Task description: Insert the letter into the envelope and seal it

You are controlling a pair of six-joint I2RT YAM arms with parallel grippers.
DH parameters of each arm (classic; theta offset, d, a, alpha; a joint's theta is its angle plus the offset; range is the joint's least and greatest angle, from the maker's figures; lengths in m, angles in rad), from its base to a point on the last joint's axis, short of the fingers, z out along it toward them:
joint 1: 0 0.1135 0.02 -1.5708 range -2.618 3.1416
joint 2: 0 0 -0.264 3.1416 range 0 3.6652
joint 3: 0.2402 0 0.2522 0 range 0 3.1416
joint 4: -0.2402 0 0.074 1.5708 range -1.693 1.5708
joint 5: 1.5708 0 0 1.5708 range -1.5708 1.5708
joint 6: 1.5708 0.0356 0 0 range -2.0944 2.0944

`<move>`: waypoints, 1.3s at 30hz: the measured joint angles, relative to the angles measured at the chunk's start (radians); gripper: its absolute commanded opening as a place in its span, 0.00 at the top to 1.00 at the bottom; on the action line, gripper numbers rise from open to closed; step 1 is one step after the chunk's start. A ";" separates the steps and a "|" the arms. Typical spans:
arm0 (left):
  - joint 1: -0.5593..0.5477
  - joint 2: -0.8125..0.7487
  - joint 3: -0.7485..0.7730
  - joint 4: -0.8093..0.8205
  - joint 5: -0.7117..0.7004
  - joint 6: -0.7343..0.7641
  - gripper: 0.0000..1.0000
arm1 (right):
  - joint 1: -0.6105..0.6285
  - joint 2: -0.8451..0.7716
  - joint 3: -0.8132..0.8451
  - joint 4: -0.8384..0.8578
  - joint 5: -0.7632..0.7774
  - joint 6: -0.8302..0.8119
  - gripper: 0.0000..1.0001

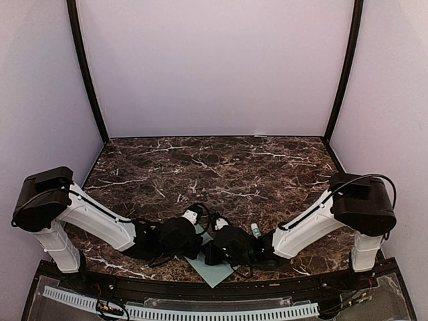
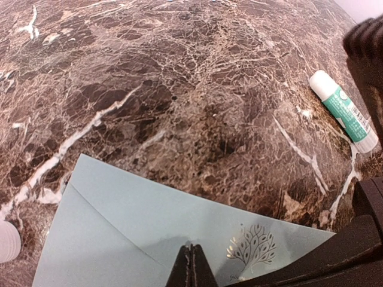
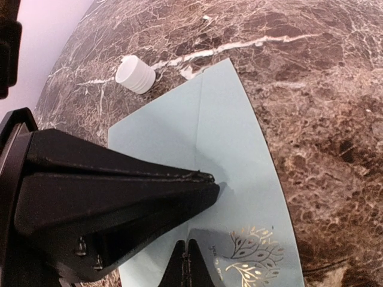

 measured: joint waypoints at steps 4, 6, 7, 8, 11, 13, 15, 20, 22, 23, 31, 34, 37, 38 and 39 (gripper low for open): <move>0.000 0.004 0.007 -0.006 -0.011 0.006 1.00 | 0.009 -0.032 -0.021 -0.021 -0.009 0.000 1.00; 0.000 0.006 0.011 -0.011 -0.016 0.007 1.00 | 0.011 -0.048 -0.032 -0.039 -0.012 0.000 1.00; 0.000 0.007 0.013 -0.012 -0.016 0.009 1.00 | 0.013 -0.058 -0.041 -0.045 -0.014 0.000 1.00; 0.000 0.008 0.014 -0.013 -0.016 0.010 1.00 | 0.015 -0.068 -0.050 -0.051 -0.015 0.000 1.00; 0.004 0.010 0.019 -0.016 -0.017 0.013 1.00 | 0.018 -0.096 -0.075 -0.071 -0.019 0.000 1.00; 0.006 0.012 0.022 -0.018 -0.018 0.014 1.00 | 0.018 -0.117 -0.092 -0.085 -0.020 0.000 1.00; 0.006 0.012 0.023 -0.019 -0.018 0.015 1.00 | 0.018 -0.129 -0.101 -0.093 -0.020 0.000 1.00; 0.006 0.013 0.023 -0.018 -0.018 0.014 1.00 | 0.019 -0.127 -0.098 -0.098 -0.025 -0.008 1.00; 0.009 0.015 0.023 -0.016 -0.018 0.014 1.00 | 0.019 -0.111 -0.075 -0.102 -0.034 -0.015 1.00; 0.011 0.016 0.023 -0.014 -0.019 0.014 1.00 | 0.019 -0.102 -0.064 -0.102 -0.038 -0.019 1.00; 0.017 0.028 0.024 0.011 -0.020 0.014 1.00 | 0.019 -0.015 0.071 -0.150 -0.046 -0.071 1.00; 0.021 0.032 0.023 0.019 -0.019 0.013 1.00 | 0.013 -0.004 0.092 -0.166 -0.052 -0.084 1.00; 0.026 0.034 0.023 0.026 -0.020 0.013 1.00 | 0.002 -0.004 0.094 -0.169 -0.064 -0.097 1.00; 0.026 0.034 0.023 0.027 -0.020 0.013 1.00 | 0.000 -0.004 0.094 -0.169 -0.068 -0.100 1.00; 0.027 0.034 0.023 0.027 -0.020 0.013 1.00 | -0.003 -0.004 0.094 -0.169 -0.072 -0.103 1.00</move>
